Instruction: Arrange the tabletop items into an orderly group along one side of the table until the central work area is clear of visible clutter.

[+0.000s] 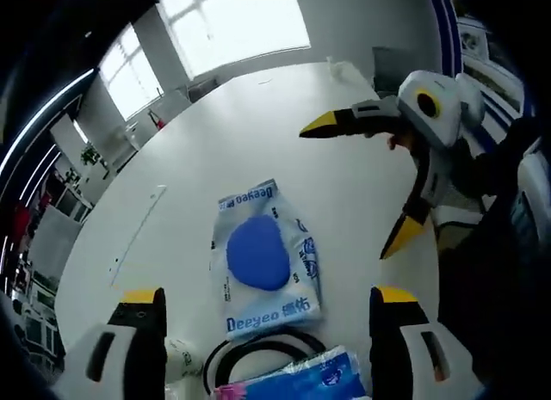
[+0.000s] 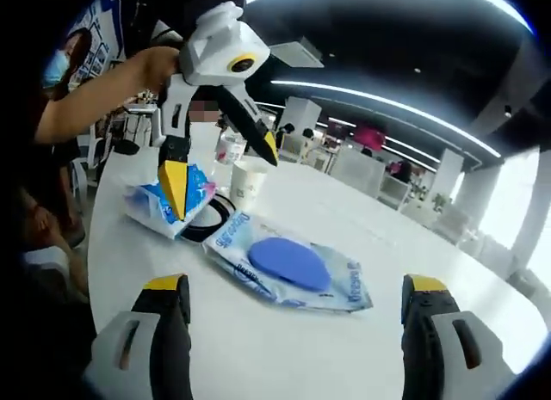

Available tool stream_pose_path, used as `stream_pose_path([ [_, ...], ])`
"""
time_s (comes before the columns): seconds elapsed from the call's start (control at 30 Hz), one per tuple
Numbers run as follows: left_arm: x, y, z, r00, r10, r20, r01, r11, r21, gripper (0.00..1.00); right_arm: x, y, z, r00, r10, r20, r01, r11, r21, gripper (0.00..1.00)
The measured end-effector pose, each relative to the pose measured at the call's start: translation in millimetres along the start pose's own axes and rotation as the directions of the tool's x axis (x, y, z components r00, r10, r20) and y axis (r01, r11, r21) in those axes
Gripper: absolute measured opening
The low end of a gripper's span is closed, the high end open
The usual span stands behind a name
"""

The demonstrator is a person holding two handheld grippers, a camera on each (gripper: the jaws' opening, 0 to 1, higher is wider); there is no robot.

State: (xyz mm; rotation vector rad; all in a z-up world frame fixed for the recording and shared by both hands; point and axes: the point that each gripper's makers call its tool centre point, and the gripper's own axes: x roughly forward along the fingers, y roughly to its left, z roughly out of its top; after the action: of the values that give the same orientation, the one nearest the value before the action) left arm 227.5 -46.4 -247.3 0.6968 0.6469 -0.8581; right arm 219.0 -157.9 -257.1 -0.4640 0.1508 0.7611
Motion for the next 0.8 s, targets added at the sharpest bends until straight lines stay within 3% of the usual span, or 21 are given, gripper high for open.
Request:
stream_pose_path([
  [0.4, 6, -15.0, -16.2, 1.000, -0.020, -0.007, 0.019, 0.998, -0.059, 0.97, 5, -26, -10.8, 0.999, 0.036, -0.036, -0.034, 0.998, 0.047, 0.96],
  [0.8, 14, -28.9, -26.5, 0.999, -0.025, -0.041, 0.022, 0.997, -0.079, 0.92, 15, -51, -17.4, 0.997, 0.038, -0.067, -0.037, 0.999, 0.011, 0.90],
])
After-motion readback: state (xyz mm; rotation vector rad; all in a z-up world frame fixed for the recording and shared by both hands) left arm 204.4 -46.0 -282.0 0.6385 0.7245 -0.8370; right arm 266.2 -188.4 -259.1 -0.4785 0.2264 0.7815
